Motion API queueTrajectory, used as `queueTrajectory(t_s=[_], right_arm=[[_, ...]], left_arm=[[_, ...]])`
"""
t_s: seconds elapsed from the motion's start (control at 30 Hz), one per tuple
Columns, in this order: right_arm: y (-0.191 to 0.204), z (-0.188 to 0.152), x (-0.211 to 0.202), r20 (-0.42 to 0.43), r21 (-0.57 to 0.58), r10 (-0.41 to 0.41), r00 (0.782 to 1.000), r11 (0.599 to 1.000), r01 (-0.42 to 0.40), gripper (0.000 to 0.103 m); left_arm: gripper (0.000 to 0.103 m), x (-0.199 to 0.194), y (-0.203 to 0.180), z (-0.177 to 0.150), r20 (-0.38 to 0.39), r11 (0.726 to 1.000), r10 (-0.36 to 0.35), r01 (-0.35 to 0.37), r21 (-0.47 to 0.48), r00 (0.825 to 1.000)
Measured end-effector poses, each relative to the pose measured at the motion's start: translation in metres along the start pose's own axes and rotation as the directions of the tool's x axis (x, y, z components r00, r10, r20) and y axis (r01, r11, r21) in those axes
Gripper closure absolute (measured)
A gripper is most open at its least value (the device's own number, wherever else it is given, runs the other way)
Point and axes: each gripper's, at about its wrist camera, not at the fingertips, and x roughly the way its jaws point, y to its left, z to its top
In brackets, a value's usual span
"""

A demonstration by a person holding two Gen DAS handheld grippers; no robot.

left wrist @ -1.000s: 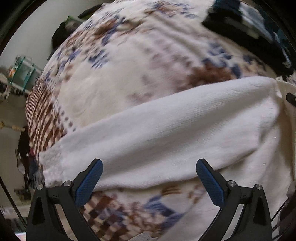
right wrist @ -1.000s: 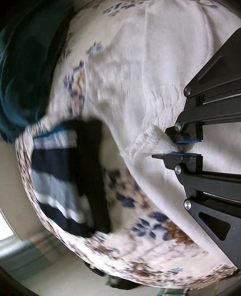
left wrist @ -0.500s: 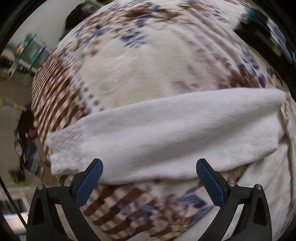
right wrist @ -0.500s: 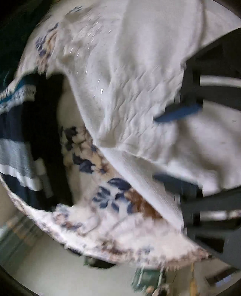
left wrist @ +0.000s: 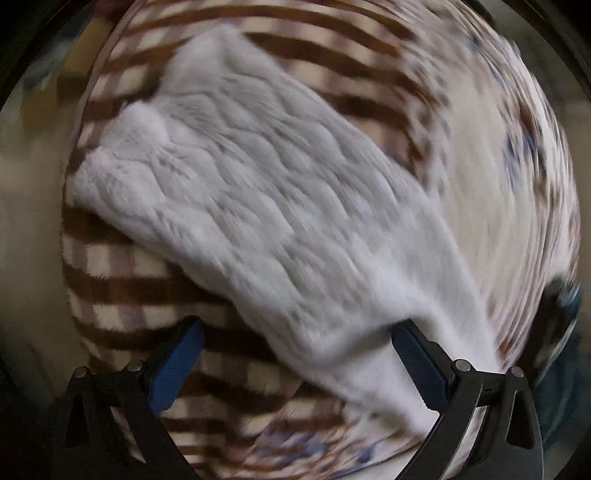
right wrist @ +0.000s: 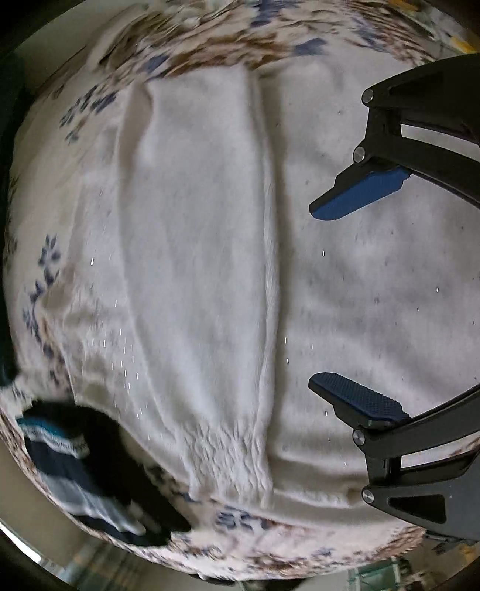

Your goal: Fold small clothes

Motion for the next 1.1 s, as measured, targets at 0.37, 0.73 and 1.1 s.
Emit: queueTrajectory(t_s=[0.37,0.73,1.1], right_arm=[[0.02,0.003,-0.016,0.019,-0.003,0.072,0.997,0.997,-0.072,0.016],[0.029,0.008,-0.012,0.059,-0.139,-0.284,0.957,0.947,0.29,0.016],[-0.038,0.027,-0.025,0.044,-0.02,-0.261,0.964,0.965,0.262,0.007]], left_arm=[[0.058,-0.029,0.03,0.033,0.219,0.992,-0.014,0.041,-0.117,0.976],[0.093,-0.089,-0.135,-0.025,0.476,0.847,-0.069,-0.201,0.492,0.877],[0.094,-0.1,-0.308,-0.252,0.253,0.315,-0.374,-0.135,0.939,0.892]])
